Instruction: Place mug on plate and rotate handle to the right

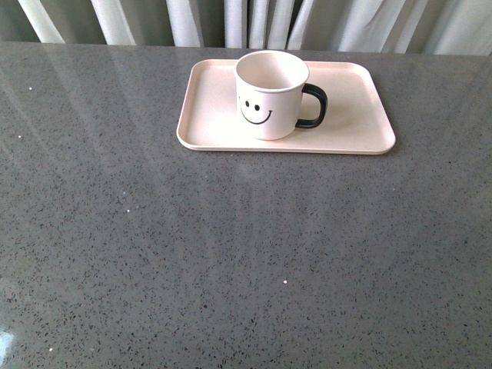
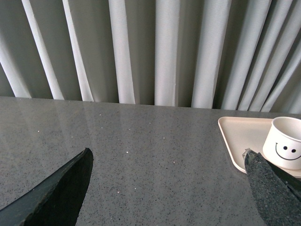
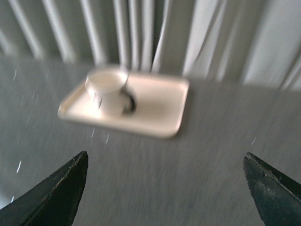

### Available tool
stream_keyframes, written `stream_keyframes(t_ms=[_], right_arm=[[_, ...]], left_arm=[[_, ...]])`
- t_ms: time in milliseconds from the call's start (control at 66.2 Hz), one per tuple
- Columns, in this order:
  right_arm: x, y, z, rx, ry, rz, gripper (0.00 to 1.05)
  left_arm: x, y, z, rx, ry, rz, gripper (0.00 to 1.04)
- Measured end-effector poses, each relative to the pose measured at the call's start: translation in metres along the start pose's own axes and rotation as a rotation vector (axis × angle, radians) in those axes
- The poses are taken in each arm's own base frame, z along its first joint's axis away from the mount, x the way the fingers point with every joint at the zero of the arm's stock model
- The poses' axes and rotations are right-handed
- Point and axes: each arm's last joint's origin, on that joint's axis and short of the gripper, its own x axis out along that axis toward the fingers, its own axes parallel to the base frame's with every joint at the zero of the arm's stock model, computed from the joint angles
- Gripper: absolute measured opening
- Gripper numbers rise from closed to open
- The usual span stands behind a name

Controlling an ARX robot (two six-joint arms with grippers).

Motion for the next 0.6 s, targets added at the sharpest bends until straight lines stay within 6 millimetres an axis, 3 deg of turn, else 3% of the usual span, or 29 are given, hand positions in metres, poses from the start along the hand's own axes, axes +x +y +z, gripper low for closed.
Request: stream_keyframes(t_ms=[136,272,408,605], right_arm=[[0.022,-0.025,0.040,-0.113,0.020,0.011,0.96],[0.065,-0.044,0.075,-0.218,0.044,0.056,0.96],[0.118,-0.043,0.094,-0.278,0.105,0.135,0.96],[0.195,-0.028,0.116,-0.275,0.208,0.182,0.96]], left_arm=[[0.000,0.000,0.000,0.000,0.000,0.001,0.95],[0.000,0.000,0.000,0.000,0.000,0.001,0.95],[0.000,0.000,0.000,0.000,0.000,0.000,0.95],[0.000,0.000,0.000,0.000,0.000,0.001,0.95]])
